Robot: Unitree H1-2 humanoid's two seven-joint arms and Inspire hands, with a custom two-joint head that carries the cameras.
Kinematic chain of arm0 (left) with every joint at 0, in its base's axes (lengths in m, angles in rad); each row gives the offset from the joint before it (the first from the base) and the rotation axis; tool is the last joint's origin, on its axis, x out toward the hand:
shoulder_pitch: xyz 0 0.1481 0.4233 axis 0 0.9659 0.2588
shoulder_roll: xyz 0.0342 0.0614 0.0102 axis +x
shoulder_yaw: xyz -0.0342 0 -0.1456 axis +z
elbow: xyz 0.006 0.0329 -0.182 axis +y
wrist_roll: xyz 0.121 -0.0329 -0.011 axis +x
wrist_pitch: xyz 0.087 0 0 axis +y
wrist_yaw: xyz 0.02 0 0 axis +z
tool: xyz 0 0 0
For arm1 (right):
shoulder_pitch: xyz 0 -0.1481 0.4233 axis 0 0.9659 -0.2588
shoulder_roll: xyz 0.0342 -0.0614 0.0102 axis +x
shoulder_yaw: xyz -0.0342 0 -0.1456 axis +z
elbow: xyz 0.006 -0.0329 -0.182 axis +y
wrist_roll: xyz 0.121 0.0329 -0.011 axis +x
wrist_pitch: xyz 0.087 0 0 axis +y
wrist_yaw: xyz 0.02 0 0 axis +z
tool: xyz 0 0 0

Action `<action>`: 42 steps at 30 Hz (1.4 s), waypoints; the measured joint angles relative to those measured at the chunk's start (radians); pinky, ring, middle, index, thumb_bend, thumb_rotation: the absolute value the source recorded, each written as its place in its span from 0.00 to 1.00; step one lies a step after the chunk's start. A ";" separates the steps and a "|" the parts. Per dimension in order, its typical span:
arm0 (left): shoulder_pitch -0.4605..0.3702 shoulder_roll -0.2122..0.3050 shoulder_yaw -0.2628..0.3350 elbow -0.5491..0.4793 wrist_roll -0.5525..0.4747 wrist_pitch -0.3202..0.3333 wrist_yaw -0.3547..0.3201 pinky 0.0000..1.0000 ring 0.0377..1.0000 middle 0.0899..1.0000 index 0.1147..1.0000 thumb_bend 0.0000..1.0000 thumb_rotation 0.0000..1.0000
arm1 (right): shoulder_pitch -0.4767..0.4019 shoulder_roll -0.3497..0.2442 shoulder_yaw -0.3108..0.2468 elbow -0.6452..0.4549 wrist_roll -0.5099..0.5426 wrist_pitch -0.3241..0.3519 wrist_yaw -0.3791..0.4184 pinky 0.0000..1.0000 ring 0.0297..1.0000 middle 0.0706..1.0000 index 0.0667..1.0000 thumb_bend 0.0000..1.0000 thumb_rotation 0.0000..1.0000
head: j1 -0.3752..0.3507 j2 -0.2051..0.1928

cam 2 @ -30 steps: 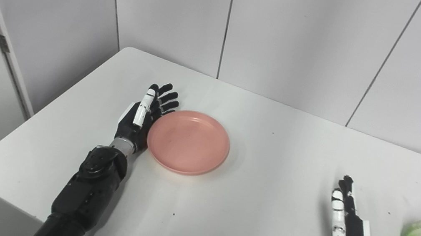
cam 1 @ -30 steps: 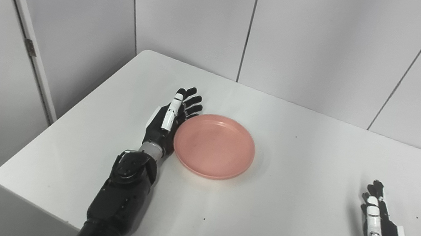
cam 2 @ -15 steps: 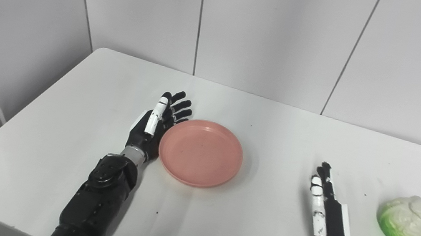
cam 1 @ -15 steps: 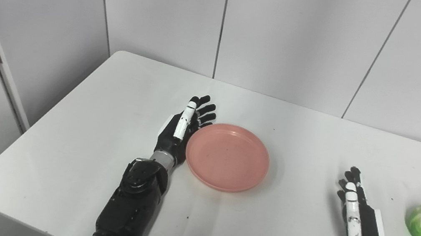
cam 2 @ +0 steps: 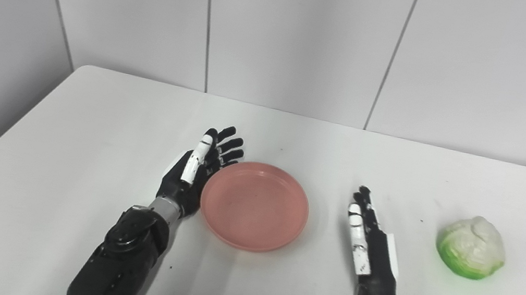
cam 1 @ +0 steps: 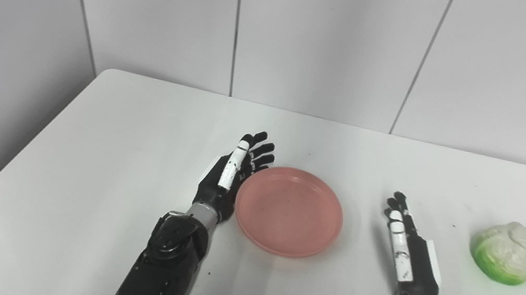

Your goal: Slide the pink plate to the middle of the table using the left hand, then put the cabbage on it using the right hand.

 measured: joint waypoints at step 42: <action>0.039 -0.012 0.008 -0.057 -0.002 0.032 -0.051 0.91 0.88 0.88 0.88 0.46 1.00 | -0.002 -0.017 0.012 -0.085 -0.077 0.009 -0.018 0.91 0.94 0.94 0.94 0.43 1.00 | -0.081 0.022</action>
